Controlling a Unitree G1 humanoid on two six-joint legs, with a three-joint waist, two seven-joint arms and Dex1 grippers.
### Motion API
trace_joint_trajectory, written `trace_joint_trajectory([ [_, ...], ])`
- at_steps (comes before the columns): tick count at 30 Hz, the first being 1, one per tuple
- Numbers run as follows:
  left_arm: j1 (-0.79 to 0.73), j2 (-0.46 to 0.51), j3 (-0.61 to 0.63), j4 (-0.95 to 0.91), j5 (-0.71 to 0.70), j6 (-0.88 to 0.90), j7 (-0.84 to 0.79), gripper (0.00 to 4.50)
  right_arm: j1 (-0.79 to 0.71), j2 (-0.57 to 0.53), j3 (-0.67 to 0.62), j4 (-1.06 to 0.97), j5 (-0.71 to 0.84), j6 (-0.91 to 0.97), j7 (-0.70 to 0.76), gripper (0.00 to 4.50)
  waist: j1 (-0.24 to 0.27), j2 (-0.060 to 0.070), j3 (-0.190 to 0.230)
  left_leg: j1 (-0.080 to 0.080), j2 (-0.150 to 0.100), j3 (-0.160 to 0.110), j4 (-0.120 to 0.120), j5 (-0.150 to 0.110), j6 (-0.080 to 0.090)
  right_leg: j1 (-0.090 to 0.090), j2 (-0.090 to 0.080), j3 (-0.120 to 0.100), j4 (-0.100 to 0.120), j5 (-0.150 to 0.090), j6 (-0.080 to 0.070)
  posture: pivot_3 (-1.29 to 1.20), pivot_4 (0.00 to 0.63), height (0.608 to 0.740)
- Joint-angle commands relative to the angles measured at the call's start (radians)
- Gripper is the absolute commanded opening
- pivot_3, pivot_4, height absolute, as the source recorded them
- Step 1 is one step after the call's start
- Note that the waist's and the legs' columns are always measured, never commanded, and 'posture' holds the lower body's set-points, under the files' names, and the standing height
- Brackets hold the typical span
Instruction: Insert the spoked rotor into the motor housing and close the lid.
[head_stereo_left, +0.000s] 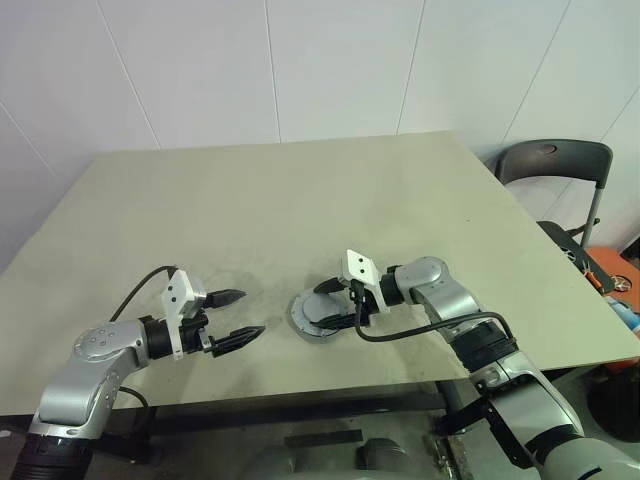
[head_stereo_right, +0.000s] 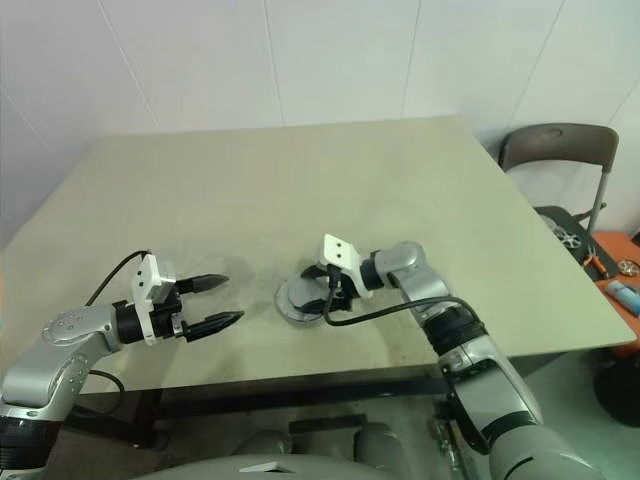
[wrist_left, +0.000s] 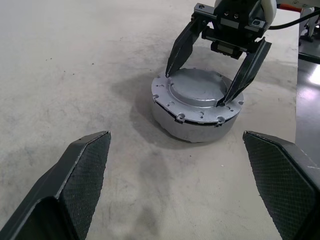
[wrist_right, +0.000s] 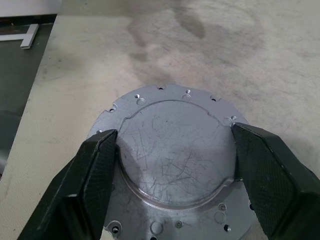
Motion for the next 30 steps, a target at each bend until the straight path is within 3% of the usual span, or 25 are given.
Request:
trace_joint_trajectory([
  [1, -0.017, 0.003, 0.01, -0.012, -0.002, -0.015, 0.003, 4.5, 0.001, -0.008, -0.007, -0.013, 0.0, -0.007, 0.007, 3.26, 0.0, 0.0, 0.0, 0.0, 0.0, 0.0, 0.0, 0.0, 0.0, 0.0, 0.0, 0.0, 0.0, 0.0, 0.0, 0.0, 0.0, 0.74],
  [12, -0.015, 0.004, 0.012, -0.012, -0.001, -0.016, 0.002, 4.5, 0.006, -0.007, 0.036, 0.066, -0.074, -0.022, -0.029, 3.26, 0.0, 0.0, 0.0, 0.001, 0.0, 0.0, 0.0, 0.0, 0.0, 0.001, 0.0, 0.0, 0.0, 0.0, 0.0, 0.0, 0.0, 0.74],
  [30, -0.012, 0.008, 0.014, -0.007, 0.001, -0.023, -0.006, 4.5, 0.03, -0.045, 0.063, 0.068, -0.074, -0.038, 0.041, 3.26, 0.002, -0.001, -0.001, 0.001, 0.0, 0.0, 0.001, 0.0, 0.0, 0.002, -0.001, 0.0, 0.0, 0.0, 0.0, 0.0, 0.0, 0.74],
])
